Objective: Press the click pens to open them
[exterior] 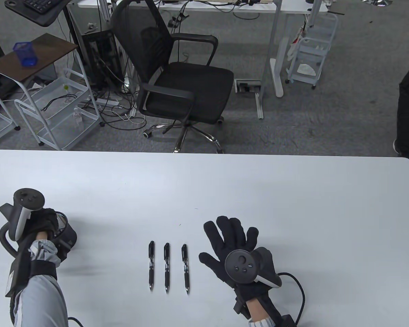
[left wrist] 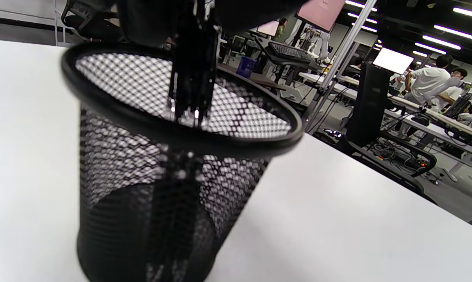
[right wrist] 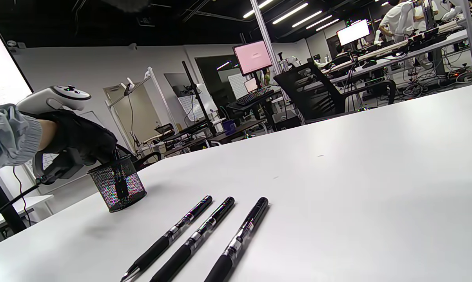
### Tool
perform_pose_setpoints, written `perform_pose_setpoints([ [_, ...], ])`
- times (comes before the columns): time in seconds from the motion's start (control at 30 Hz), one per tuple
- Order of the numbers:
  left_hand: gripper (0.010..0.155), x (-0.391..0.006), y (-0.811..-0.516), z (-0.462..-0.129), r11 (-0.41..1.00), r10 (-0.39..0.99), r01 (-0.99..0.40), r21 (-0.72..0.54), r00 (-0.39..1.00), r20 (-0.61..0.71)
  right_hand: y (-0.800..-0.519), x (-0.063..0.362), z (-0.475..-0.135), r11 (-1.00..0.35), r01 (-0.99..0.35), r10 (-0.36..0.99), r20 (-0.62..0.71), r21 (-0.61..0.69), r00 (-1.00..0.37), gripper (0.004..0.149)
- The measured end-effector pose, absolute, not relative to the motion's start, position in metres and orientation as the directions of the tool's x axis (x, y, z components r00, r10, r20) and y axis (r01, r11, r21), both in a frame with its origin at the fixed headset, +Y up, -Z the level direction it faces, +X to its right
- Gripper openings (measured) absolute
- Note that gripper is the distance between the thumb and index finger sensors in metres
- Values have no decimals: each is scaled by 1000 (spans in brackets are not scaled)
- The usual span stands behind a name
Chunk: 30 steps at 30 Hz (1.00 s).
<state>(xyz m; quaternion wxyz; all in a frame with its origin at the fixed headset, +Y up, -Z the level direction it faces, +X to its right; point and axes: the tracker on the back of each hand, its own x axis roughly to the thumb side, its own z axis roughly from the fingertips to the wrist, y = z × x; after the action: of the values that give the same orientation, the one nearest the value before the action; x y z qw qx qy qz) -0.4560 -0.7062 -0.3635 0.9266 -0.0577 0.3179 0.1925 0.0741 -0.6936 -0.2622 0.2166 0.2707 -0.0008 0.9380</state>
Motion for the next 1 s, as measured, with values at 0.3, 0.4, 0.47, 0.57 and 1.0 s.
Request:
perform_pose_setpoints([
  [0.3, 67, -446, -701, -359, 953, 258, -300, 48, 716, -649, -694, 73, -262, -908, -404, 401, 514, 112, -758, 74],
  [0.4, 66, -436, -697, -357, 968, 211, -249, 43, 706, -676, -694, 72, -262, -908, -404, 400, 516, 110, -758, 74],
  [0.47, 66, -429, -696, -356, 975, 188, -220, 39, 709, -680, -694, 71, -262, -907, -405, 401, 519, 112, -755, 74],
  [0.57, 65, -418, -693, -353, 981, 165, -188, 44, 704, -691, -693, 70, -261, -908, -404, 398, 528, 110, -751, 74],
  [1.0, 62, -392, -700, -342, 968, 237, -237, 86, 744, -624, -690, 68, -255, -902, -419, 403, 551, 103, -731, 74],
])
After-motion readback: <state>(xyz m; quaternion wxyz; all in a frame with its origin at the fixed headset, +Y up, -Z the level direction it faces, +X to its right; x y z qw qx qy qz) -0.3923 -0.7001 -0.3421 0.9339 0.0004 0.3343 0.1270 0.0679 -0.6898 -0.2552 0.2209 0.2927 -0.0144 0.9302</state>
